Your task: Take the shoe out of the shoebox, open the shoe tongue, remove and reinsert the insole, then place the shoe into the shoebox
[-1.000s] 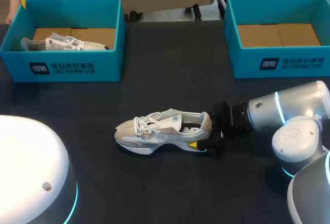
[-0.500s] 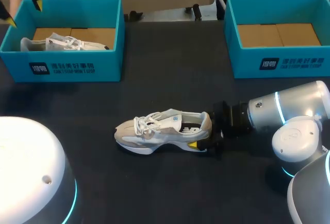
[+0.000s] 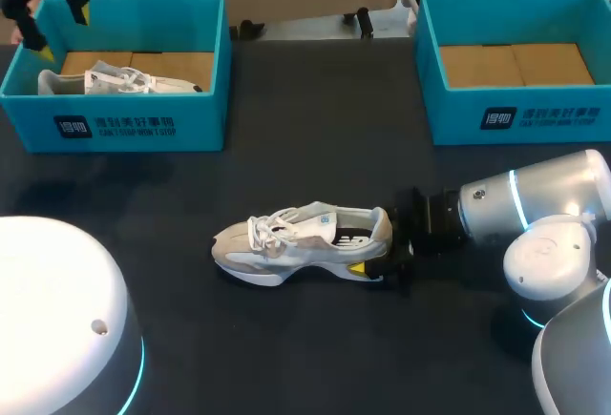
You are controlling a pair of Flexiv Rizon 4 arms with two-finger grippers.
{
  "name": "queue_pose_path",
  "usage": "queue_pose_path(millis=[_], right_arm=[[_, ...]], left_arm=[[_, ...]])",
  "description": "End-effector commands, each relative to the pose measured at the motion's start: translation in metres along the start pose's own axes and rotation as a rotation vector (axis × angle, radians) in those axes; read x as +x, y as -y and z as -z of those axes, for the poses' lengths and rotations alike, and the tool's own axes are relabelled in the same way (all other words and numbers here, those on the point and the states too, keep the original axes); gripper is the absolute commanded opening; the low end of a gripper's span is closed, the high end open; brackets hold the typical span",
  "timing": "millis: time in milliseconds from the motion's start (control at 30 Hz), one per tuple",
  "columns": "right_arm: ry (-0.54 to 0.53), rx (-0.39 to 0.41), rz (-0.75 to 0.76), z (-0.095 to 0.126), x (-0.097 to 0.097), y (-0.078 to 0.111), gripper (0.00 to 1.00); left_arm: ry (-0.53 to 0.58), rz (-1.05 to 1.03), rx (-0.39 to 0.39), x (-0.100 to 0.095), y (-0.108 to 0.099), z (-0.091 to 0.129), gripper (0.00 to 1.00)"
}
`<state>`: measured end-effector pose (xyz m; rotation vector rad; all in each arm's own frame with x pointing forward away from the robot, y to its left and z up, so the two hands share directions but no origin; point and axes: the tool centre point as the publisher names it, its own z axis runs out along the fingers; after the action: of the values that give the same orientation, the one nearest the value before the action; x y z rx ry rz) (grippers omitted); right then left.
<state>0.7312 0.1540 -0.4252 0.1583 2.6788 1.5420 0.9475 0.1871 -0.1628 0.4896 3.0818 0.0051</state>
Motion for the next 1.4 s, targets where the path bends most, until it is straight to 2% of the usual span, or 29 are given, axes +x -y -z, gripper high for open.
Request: queue_pose_path(millis=[33,233,400,500,600,800,1400], right_arm=[[0.001,0.004,-0.001,-0.008,0.0,0.002,0.0],[0.001,0.004,-0.001,-0.008,0.0,0.002,0.0],[0.001,0.004,-0.001,-0.008,0.0,0.002,0.0],[0.001,0.004,-0.001,-0.008,0.0,0.002,0.0],[0.001,0.004,-0.001,-0.008,0.0,0.002,0.0],[0.001,0.004,-0.001,-0.008,0.0,0.002,0.0],[0.001,0.004,-0.001,-0.008,0.0,0.002,0.0]], left_arm=[[-0.056,0.389,-0.099,-0.003,0.016,-0.002,1.0],[-0.073,0.616,-0.056,-0.005,0.042,-0.002,1.0],[-0.042,0.742,-0.007,0.003,0.066,-0.003,1.0],[-0.029,0.989,0.023,0.003,0.081,-0.005,1.0],[-0.054,1.134,-0.006,0.006,0.096,-0.009,1.0],[-0.074,1.235,-0.037,0.012,0.131,-0.014,1.0],[-0.066,1.204,-0.055,0.046,0.226,-0.015,1.0]])
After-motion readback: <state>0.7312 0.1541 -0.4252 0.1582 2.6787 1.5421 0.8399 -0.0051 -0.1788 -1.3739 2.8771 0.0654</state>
